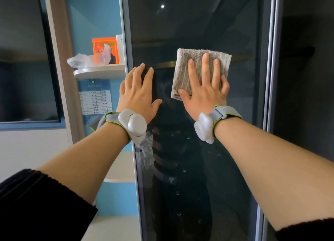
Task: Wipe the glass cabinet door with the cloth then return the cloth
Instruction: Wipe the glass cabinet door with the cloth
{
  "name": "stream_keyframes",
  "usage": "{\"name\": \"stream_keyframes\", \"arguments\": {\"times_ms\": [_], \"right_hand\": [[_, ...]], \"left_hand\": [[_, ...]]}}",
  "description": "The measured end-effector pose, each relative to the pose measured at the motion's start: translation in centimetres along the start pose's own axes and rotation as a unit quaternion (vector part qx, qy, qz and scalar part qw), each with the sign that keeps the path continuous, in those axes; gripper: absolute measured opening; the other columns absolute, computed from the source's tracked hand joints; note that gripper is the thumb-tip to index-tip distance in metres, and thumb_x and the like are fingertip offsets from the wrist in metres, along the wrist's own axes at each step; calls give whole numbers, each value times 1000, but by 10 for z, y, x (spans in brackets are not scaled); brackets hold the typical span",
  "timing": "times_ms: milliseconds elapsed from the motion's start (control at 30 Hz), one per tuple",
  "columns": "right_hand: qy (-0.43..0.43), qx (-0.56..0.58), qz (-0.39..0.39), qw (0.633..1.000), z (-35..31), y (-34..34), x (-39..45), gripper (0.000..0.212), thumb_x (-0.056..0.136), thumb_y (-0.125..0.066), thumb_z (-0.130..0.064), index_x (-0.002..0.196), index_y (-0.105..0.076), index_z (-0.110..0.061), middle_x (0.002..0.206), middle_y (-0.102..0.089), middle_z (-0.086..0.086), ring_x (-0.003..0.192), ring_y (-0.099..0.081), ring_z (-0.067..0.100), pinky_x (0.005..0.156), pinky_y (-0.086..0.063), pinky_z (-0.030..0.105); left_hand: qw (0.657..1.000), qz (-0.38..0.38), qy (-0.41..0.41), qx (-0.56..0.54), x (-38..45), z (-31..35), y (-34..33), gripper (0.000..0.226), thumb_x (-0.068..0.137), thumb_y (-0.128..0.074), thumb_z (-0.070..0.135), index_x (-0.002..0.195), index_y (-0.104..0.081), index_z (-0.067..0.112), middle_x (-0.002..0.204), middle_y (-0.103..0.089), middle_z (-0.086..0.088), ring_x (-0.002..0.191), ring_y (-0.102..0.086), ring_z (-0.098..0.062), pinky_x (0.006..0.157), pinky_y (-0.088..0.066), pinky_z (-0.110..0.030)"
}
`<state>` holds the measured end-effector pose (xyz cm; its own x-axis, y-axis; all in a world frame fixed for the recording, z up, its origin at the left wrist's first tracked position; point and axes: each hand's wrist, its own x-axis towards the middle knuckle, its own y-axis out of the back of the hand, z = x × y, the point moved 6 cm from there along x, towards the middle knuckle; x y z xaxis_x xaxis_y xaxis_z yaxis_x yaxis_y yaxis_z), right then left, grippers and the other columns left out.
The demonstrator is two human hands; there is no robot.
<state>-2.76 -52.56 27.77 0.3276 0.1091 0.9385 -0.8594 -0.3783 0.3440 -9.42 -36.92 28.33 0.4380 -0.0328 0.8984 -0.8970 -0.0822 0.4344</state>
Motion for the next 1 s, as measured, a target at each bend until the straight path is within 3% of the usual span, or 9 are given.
{"name": "stream_keyframes", "arguments": {"times_ms": [400, 600, 767, 900, 1000], "right_hand": [[12, -9, -10, 1000, 15, -14, -58, 76, 86, -39, -54, 148, -4, -28, 159, -2, 7, 144, 1, 33, 109, -17, 53], [19, 40, -70, 997, 10, -3, -65, 72, 89, -46, -40, 148, -7, -27, 159, 0, 6, 143, 0, 33, 103, -27, 54], [57, 183, -85, 978, 15, 21, -55, 74, 86, -44, -3, 149, -8, -21, 155, -17, 7, 138, -17, 30, 99, -36, 49], [27, 244, -92, 965, 27, 37, -50, 76, 84, -44, 0, 148, -11, -24, 139, -40, 11, 119, -43, 33, 91, -44, 46], [59, 192, -75, 977, 27, 44, -48, 65, 86, -47, -2, 145, -24, -16, 143, -40, 9, 121, -43, 33, 92, -42, 46]], "left_hand": [[999, -7, -11, -30, -34, 25, -17, 74, 85, -61, 32, 145, -22, 14, 155, -16, -10, 142, -14, -32, 114, -17, -48], [994, 23, -65, -89, -48, 56, -9, 61, 88, -57, 29, 142, -31, 14, 146, -35, -9, 133, -32, -29, 108, -30, -45], [995, 23, -62, -74, -34, 69, -7, 50, 85, -59, 31, 130, -42, 17, 135, -40, -10, 120, -40, -31, 99, -36, -45], [999, 19, -27, -40, -21, 75, -9, 49, 84, -60, 36, 127, -44, 21, 134, -39, -11, 119, -39, -32, 98, -36, -47], [999, 18, -22, -18, -19, 77, -9, 49, 81, -64, 34, 124, -45, 20, 127, -43, -11, 112, -42, -32, 94, -38, -47]]}}
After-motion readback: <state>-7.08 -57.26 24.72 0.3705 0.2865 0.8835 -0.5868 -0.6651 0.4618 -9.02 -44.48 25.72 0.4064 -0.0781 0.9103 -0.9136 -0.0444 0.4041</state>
